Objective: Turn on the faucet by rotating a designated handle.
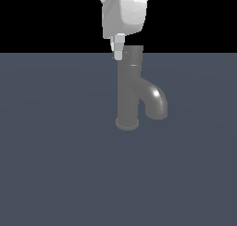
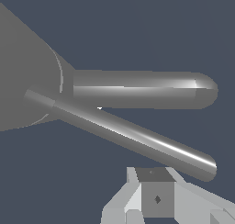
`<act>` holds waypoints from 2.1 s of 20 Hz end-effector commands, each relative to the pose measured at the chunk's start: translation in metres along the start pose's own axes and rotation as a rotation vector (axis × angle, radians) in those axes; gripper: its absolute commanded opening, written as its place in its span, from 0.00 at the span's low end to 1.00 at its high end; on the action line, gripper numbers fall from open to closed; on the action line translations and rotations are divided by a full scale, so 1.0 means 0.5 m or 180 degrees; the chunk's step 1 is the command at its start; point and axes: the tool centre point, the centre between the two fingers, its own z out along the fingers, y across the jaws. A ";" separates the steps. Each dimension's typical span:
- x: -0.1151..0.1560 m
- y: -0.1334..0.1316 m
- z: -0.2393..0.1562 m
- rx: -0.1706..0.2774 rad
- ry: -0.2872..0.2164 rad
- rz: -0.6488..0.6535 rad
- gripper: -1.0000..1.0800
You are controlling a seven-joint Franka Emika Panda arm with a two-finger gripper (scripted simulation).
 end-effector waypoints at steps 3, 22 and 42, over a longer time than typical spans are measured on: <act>0.046 0.036 -0.001 -0.0007 0.0002 0.0049 0.00; 0.213 0.026 0.000 -0.0008 0.0003 0.0042 0.00; 0.293 -0.050 0.000 -0.0011 -0.0001 -0.0011 0.00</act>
